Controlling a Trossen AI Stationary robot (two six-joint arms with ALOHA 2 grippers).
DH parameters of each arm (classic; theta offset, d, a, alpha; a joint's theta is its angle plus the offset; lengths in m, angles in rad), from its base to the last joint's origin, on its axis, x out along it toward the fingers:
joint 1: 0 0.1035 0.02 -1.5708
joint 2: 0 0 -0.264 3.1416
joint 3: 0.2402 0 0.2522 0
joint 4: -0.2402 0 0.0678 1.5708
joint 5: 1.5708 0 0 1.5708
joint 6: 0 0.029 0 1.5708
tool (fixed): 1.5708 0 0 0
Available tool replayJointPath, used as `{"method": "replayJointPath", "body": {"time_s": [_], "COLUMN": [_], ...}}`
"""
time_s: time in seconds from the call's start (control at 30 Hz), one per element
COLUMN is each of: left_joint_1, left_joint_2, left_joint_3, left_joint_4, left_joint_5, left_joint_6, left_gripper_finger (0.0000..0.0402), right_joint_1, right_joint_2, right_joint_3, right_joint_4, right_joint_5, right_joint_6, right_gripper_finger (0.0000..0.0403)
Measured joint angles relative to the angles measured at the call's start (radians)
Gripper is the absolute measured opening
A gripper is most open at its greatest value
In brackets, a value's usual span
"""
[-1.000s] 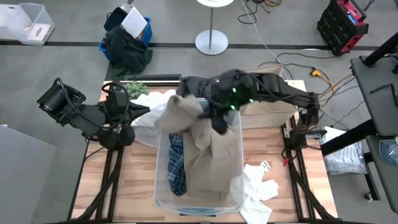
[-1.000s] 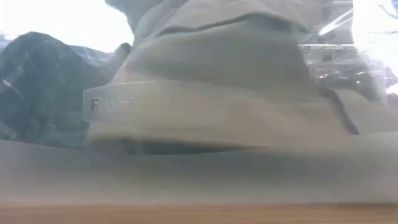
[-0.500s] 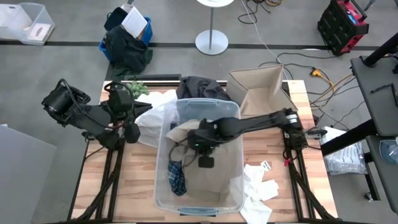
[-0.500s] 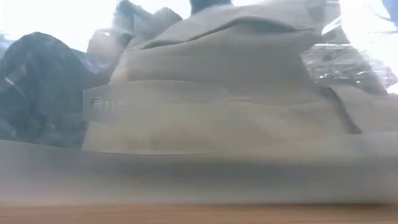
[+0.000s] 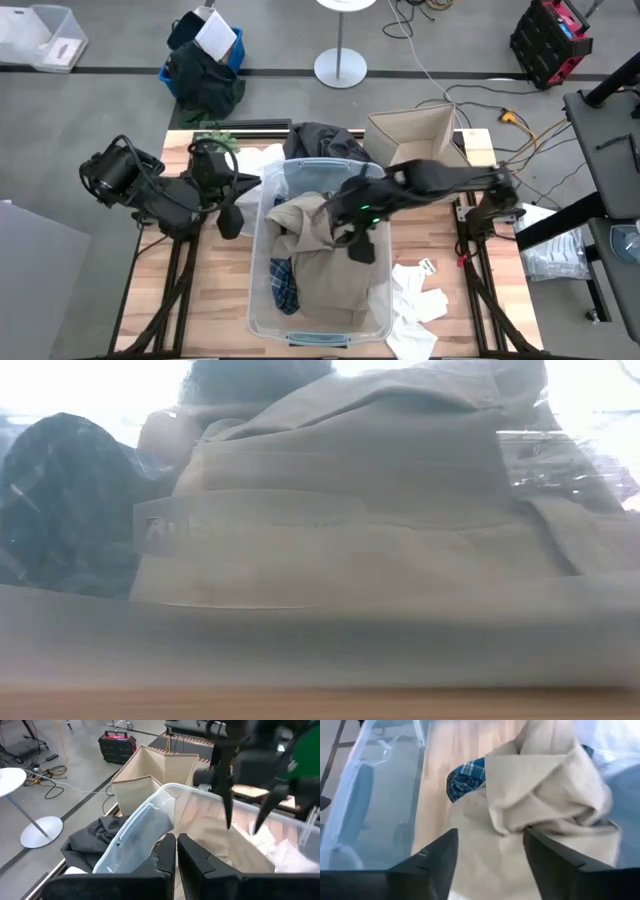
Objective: Sort clothes
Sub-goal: Put the white polo shirt into the brown laundry organizer
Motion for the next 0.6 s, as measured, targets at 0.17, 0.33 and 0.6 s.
{"method": "replayJointPath", "body": {"time_s": [0.17,0.33,0.6], "left_joint_1": [0.051,0.141,0.356], "left_joint_2": [0.016,0.03,0.039], "left_joint_3": [0.0,0.0,-0.005], "left_joint_4": [0.035,-0.014,-0.157], "left_joint_5": [-0.001,0.035,0.261], "left_joint_6": [-0.064,-0.194,-0.293], "left_gripper_finger": [0.0,0.0,0.0], "right_joint_1": [-0.004,-0.005,-0.005], "right_joint_2": [-0.111,-0.238,-0.376], "right_joint_3": [-0.002,-0.009,-0.064], "right_joint_4": [-0.101,-0.222,-0.25], "right_joint_5": [0.056,0.23,0.261], "right_joint_6": [-0.015,-0.013,0.03], "right_gripper_finger": [0.0245,0.0257,0.0233]}}
